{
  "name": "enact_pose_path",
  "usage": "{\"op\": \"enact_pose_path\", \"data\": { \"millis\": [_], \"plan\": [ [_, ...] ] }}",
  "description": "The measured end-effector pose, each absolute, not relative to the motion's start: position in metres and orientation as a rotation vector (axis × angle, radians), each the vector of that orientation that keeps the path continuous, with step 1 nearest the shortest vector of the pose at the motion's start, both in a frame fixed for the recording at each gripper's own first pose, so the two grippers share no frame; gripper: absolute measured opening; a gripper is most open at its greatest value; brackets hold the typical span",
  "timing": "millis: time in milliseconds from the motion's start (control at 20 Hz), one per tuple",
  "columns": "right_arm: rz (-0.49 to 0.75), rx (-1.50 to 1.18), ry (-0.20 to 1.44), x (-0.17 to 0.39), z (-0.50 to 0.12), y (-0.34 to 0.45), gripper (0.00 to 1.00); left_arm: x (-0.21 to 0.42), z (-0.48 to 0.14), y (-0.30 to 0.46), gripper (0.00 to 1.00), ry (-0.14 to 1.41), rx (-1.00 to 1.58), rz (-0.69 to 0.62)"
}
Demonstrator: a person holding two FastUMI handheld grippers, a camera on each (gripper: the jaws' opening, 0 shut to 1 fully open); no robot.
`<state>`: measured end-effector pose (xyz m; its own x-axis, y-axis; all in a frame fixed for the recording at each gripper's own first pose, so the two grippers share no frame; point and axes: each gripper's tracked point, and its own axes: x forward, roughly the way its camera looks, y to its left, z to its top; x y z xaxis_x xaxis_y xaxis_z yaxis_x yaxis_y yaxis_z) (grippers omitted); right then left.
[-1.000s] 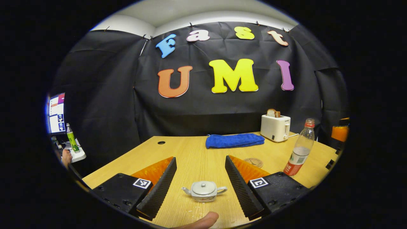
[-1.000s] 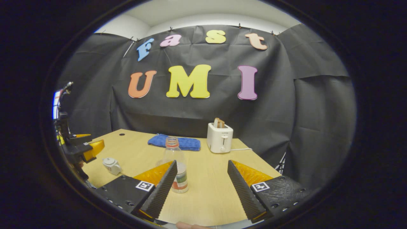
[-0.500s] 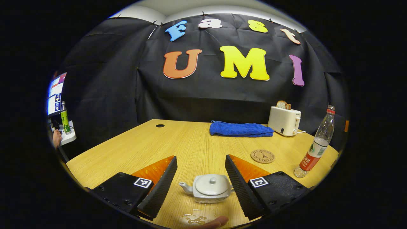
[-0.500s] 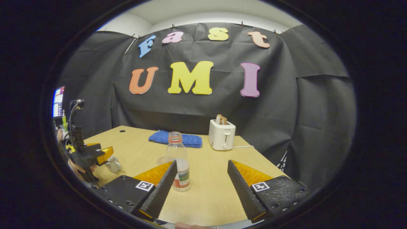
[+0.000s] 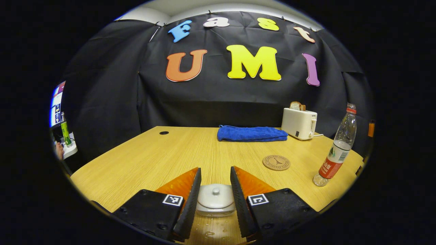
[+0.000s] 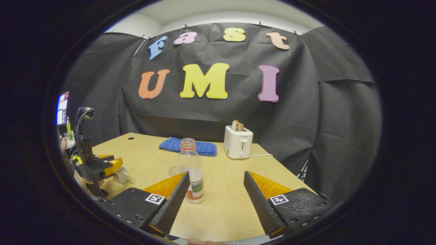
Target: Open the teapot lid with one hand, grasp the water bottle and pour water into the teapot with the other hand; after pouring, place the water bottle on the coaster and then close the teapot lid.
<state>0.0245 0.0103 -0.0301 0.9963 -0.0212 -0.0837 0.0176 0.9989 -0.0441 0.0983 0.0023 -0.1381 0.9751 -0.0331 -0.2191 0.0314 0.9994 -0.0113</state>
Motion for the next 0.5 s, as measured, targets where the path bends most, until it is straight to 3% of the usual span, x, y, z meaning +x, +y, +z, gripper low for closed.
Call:
{"op": "enact_pose_path", "data": {
  "millis": [150, 500],
  "plan": [
    [-0.013, -0.050, 0.094, 0.027, -0.034, 0.013, 0.98, 0.100, -0.141, 0.005, 0.39, 0.232, -0.010, -0.028],
    [0.021, -0.059, 0.144, 0.036, -0.052, 0.023, 0.95, 0.106, -0.140, 0.005, 0.23, 0.196, -0.045, -0.035]
  ]
}}
